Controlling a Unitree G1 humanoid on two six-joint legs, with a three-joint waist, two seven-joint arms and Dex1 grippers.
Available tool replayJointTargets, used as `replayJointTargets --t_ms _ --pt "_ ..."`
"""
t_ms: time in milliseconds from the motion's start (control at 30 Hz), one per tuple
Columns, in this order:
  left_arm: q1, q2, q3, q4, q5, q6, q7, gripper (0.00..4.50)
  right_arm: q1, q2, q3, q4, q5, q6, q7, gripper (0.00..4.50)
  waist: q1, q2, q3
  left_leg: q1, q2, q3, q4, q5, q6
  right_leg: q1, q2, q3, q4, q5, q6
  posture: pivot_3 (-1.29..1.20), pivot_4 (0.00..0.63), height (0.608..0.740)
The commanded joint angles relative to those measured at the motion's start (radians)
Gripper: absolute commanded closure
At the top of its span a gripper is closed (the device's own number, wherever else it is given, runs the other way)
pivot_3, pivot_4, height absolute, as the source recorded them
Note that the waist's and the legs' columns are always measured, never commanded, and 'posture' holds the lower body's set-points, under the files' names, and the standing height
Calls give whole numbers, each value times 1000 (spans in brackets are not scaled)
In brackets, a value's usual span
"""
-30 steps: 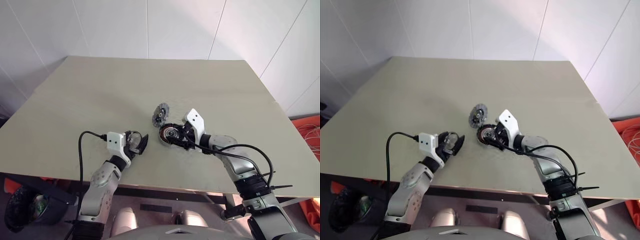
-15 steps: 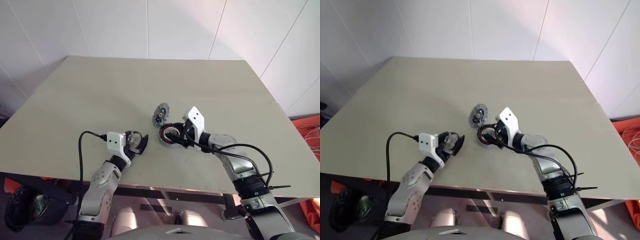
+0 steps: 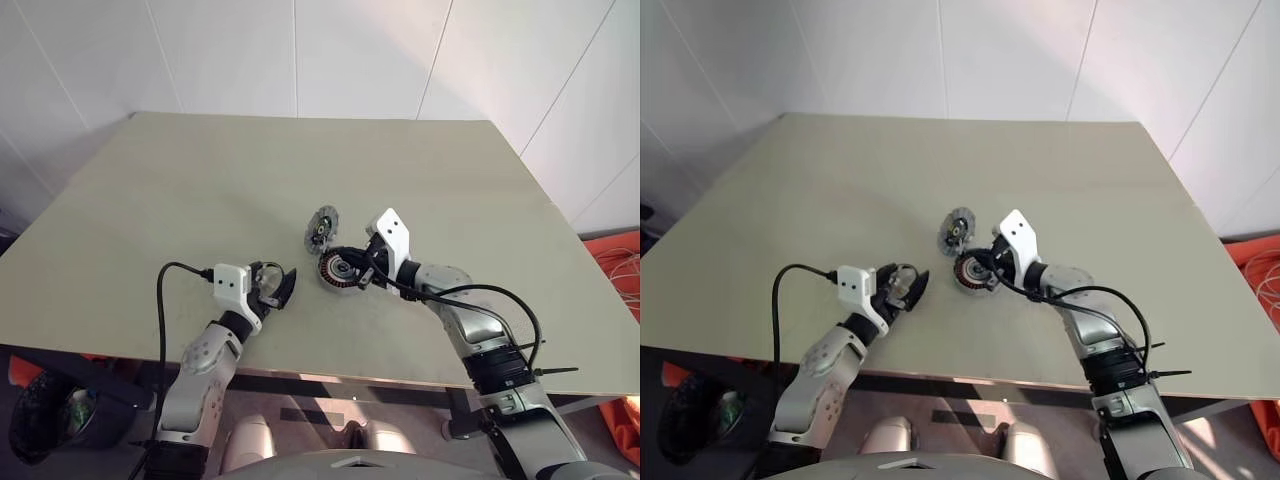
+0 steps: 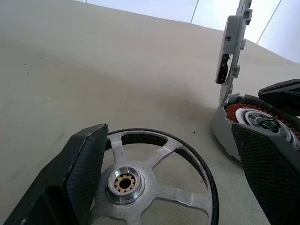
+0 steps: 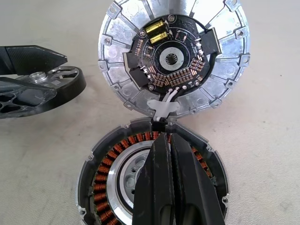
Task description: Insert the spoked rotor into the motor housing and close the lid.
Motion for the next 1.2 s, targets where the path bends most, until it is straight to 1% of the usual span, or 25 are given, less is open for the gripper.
replayJointTargets --t_ms 33,267,533,867,1200 --pt "-1 2 3 -20 4 -4 2 0 -23 -1 -18 -10 -5 -30 -8 4440 0 0 0 0 0 0 0 0 0 0 0 0 0 0 0 0 0 740" --pt "2 5 2 -25 3 0 1 0 -5 -3 -9 -33 2 -14 8 4440 0 0 0 0 0 0 0 0 0 0 0 0 0 0 0 0 0 740" --pt "2 8 -1 -31 3 2 -1 0 -10 16 0 4 -11 -34 1 4440 0 0 0 0 0 0 0 0 0 0 0 0 0 0 0 0 0 740" --pt "2 12 1 -40 1 6 -3 0 6 25 0 5 -13 -38 3 4440 0 0 0 0 0 0 0 0 0 0 0 0 0 0 0 0 0 740" --pt "4 17 2 -53 1 11 -2 0 64 39 -7 -27 -3 -10 -26 4440 0 0 0 0 0 0 0 0 0 0 0 0 0 0 0 0 0 740"
